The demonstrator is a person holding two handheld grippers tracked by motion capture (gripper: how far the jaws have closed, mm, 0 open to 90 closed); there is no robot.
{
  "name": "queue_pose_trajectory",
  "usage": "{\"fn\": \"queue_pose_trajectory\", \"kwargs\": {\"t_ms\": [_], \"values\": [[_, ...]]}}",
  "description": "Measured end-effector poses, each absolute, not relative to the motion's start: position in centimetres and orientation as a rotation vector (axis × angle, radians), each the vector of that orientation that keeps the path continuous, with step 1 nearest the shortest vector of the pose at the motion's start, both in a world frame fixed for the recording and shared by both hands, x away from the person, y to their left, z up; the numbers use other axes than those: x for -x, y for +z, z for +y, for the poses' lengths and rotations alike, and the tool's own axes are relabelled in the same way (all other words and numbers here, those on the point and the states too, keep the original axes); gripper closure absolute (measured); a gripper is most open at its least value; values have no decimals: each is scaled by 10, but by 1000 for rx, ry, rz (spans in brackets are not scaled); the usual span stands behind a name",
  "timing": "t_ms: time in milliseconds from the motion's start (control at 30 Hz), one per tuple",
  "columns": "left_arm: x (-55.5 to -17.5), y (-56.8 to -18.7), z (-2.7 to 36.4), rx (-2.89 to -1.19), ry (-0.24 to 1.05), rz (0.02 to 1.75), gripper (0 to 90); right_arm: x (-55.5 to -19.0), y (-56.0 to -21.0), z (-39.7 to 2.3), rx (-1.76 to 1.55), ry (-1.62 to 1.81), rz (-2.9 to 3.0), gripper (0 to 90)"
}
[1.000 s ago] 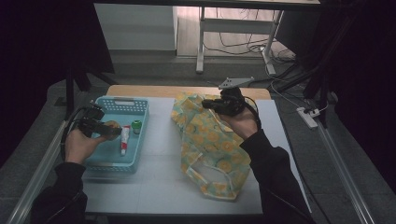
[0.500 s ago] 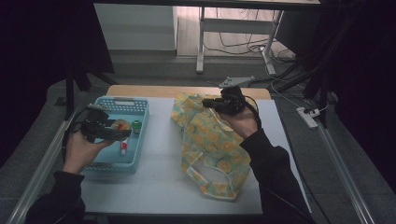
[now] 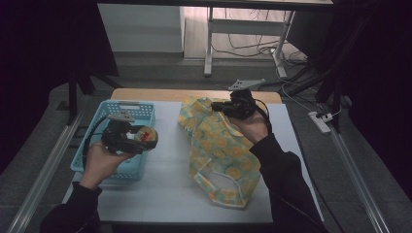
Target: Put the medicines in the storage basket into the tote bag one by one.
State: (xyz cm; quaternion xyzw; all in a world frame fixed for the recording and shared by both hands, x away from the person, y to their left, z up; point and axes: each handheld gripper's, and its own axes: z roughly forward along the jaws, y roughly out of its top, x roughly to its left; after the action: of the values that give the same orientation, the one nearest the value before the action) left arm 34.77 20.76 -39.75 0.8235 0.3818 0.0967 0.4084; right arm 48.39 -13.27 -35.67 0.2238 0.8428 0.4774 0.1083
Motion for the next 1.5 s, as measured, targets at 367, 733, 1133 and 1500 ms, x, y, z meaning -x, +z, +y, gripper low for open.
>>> {"fn": "queue_pose_trajectory", "kwargs": {"t_ms": [367,733,1133,1500], "values": [[-354,-396,149,-2109,184,803,207,-488,-358,-134,-675,1405,2471,897],[-370,-400,88,-2153,143,689,207,-493,-358,-135,-690,1408,2468,896],[-401,-423,39,-2183,155,668,206,-496,-357,-137,-703,1408,2460,896],[-428,-448,23,-2205,197,705,206,-501,-361,-138,-724,1396,2454,897]]}}
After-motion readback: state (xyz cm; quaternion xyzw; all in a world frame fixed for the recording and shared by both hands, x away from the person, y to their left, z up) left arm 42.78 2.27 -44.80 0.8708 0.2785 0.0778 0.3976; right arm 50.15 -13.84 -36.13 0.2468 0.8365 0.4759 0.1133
